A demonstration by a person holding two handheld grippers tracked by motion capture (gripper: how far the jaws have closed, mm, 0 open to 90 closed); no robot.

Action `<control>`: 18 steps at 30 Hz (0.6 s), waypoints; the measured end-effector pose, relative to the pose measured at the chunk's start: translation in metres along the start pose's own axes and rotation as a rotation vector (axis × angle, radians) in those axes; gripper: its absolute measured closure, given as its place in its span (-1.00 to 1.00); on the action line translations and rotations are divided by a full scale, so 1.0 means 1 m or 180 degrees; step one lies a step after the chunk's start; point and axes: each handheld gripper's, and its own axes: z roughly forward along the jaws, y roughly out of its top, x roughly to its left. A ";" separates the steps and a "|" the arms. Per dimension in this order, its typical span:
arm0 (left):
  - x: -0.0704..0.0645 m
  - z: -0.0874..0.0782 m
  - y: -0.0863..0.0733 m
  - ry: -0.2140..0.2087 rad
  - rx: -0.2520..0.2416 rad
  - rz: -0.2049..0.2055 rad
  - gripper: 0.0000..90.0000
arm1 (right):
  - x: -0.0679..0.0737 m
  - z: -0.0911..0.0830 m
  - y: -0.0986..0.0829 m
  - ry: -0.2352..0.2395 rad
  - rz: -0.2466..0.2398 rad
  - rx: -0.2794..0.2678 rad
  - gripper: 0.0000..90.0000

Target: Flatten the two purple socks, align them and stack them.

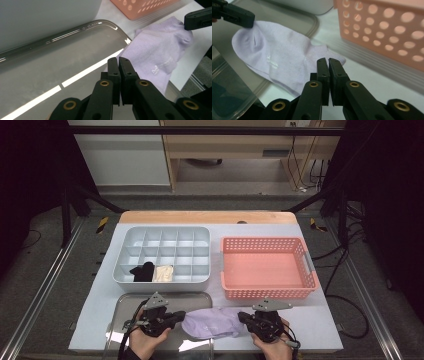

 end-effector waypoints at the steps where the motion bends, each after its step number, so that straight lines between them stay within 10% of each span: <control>1: 0.001 0.001 -0.001 0.0005 0.0014 0.0004 0.94 | 0.000 0.002 -0.001 0.0008 0.0010 0.0029 0.95; 13: 0.005 0.003 -0.008 0.0042 0.0001 -0.0012 0.77 | 0.000 0.022 -0.013 -0.0066 -0.0085 0.0294 0.83; 18: 0.007 -0.007 -0.007 0.0063 -0.0236 -0.0055 0.62 | 0.000 0.008 -0.008 -0.0082 -0.0101 -0.0015 0.75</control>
